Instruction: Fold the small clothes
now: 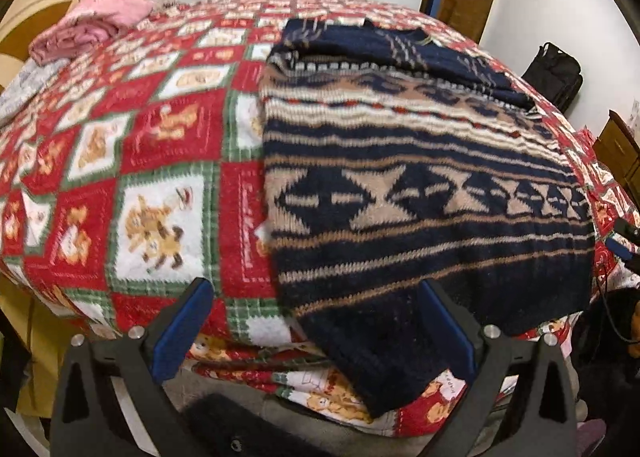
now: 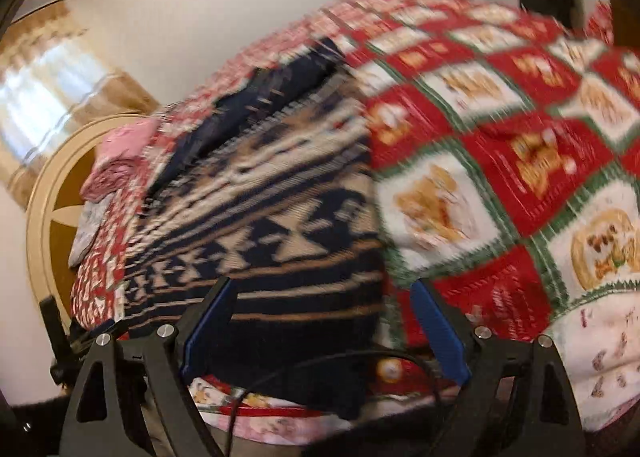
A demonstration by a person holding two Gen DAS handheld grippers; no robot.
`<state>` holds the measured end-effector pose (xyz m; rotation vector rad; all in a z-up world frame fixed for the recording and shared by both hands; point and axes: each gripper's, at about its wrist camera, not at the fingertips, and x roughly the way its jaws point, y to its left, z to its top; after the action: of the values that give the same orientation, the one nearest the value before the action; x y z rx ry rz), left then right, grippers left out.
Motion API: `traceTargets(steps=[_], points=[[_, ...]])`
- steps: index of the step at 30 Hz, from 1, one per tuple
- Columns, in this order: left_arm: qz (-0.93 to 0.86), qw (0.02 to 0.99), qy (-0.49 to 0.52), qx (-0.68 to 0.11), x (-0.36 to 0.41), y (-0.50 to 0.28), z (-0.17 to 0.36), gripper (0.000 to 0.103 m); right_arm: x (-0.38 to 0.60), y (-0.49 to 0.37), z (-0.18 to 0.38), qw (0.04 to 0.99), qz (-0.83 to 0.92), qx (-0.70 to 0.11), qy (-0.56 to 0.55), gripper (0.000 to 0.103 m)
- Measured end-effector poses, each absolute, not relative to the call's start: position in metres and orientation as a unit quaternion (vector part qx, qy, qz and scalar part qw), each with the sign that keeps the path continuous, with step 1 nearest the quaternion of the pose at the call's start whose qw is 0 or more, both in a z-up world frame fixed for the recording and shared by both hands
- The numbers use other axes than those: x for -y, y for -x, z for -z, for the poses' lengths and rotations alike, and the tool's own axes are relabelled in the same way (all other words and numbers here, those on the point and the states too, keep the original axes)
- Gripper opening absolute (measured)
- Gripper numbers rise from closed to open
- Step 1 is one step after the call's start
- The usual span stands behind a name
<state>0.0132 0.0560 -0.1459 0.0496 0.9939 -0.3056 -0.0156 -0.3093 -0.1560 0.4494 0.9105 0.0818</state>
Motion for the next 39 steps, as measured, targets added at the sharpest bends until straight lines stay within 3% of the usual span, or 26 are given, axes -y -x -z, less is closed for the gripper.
traceTargets(steps=[3, 7, 13, 14, 15, 17, 18, 22, 24, 27, 31, 37, 39], points=[[0.144, 0.856, -0.015, -0.496, -0.056, -0.016, 0.159, 0.103, 0.320, 0.016, 0.160, 0.869, -0.045, -0.434, -0.232, 0.088], [0.143, 0.850, -0.004, -0.508, -0.057, -0.017, 0.164, 0.103, 0.315, 0.005, 0.169, 0.862, -0.063, -0.453, -0.217, 0.070], [0.151, 0.848, -0.007, -0.508, -0.054, -0.016, 0.165, 0.101, 0.288, -0.008, 0.191, 0.842, -0.054, -0.513, -0.157, 0.068], [0.158, 0.846, -0.004, -0.510, -0.054, -0.016, 0.166, 0.099, 0.284, -0.007, 0.192, 0.843, -0.056, -0.515, -0.146, 0.062], [0.164, 0.844, 0.000, -0.511, -0.054, -0.016, 0.166, 0.095, 0.281, -0.006, 0.191, 0.843, -0.058, -0.517, -0.136, 0.054], [0.174, 0.843, 0.006, -0.509, -0.054, -0.015, 0.166, 0.086, 0.279, -0.005, 0.192, 0.843, -0.055, -0.521, -0.123, 0.021], [0.177, 0.844, 0.007, -0.506, -0.053, -0.014, 0.164, 0.074, 0.281, -0.005, 0.190, 0.842, -0.063, -0.520, -0.128, 0.015], [0.195, 0.843, 0.019, -0.500, -0.054, -0.014, 0.158, 0.029, 0.285, -0.002, 0.177, 0.836, -0.124, -0.500, -0.188, 0.012], [0.213, 0.836, 0.039, -0.504, -0.055, -0.015, 0.158, 0.017, 0.284, 0.000, 0.166, 0.834, -0.162, -0.478, -0.225, 0.012], [0.224, 0.838, 0.044, -0.496, -0.053, -0.013, 0.153, 0.017, 0.281, 0.001, 0.148, 0.829, -0.208, -0.443, -0.270, 0.012], [0.221, 0.839, 0.009, -0.498, -0.046, -0.010, 0.153, 0.020, 0.268, 0.001, 0.146, 0.845, -0.178, -0.457, -0.211, 0.012], [0.251, 0.817, -0.001, -0.520, -0.036, -0.006, 0.162, 0.057, 0.273, 0.000, 0.176, 0.829, -0.111, -0.516, -0.185, 0.017], [0.253, 0.816, -0.008, -0.519, -0.033, -0.004, 0.163, 0.058, 0.279, 0.001, 0.183, 0.820, -0.105, -0.525, -0.203, 0.019]])
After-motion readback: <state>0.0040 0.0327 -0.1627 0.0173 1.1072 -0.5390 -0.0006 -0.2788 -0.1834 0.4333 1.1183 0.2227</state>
